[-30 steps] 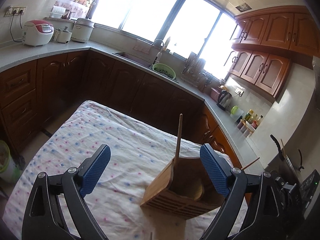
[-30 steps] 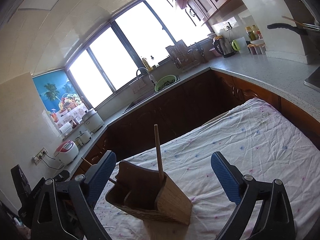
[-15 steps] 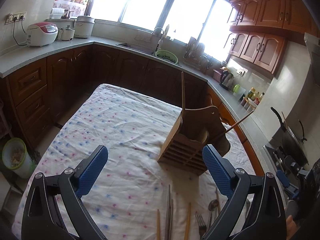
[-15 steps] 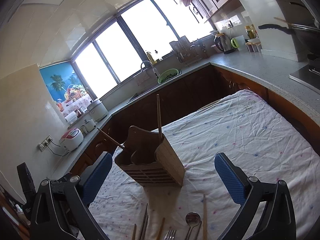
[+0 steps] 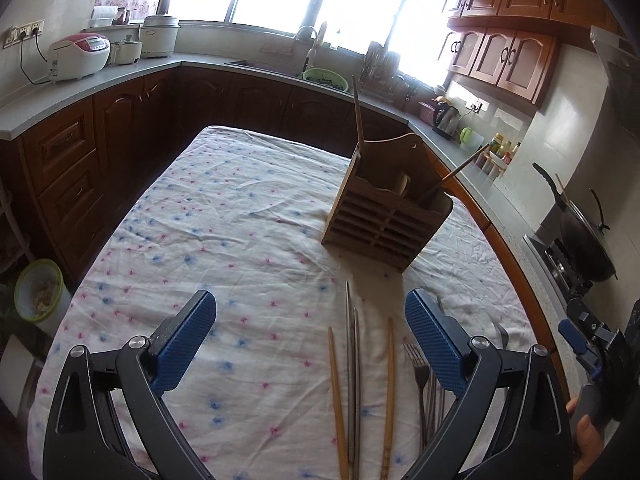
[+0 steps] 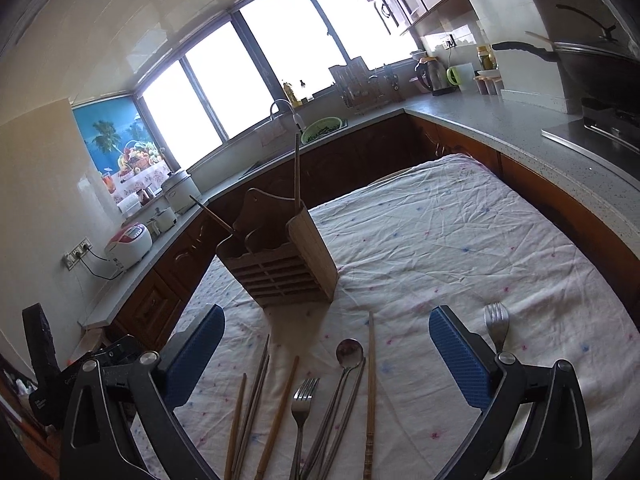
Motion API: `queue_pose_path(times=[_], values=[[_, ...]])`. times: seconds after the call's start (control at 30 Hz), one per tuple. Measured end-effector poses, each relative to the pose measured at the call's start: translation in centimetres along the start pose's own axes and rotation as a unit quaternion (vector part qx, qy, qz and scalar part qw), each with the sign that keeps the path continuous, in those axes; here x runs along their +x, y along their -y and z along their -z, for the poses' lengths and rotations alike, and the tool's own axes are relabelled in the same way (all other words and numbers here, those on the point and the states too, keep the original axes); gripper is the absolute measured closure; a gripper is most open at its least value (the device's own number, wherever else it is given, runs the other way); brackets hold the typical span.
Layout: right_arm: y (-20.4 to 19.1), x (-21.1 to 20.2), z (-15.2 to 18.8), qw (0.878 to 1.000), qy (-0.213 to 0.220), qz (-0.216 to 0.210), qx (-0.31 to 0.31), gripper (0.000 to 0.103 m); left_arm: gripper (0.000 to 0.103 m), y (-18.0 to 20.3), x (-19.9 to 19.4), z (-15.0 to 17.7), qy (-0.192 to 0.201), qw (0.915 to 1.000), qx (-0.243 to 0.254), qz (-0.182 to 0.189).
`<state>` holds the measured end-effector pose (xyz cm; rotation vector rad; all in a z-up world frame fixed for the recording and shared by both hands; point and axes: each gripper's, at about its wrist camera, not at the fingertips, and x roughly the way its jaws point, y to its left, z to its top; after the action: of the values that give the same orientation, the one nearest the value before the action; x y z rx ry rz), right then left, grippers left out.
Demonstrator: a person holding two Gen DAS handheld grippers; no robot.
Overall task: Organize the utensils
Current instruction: 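Withdraw both open tools back toward the remaining utensils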
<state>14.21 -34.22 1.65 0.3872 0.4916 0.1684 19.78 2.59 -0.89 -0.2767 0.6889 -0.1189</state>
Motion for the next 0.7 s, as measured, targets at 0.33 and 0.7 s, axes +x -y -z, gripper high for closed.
queue_pose_path(times=[0.33, 0.7], values=[[-0.8, -0.1, 2.9, 0.999, -0.015, 0.019, -0.043, 0.0, 0.005, 0.3, 0.5, 2.2, -0.028, 0.9995, 0.013, -0.002], [-0.9, 1.4, 3.4, 0.997, -0.043, 0.029, -0.06, 0.0, 0.006, 1.2, 2.9, 2.4, -0.066, 0.9972, 0.036, 0.0]])
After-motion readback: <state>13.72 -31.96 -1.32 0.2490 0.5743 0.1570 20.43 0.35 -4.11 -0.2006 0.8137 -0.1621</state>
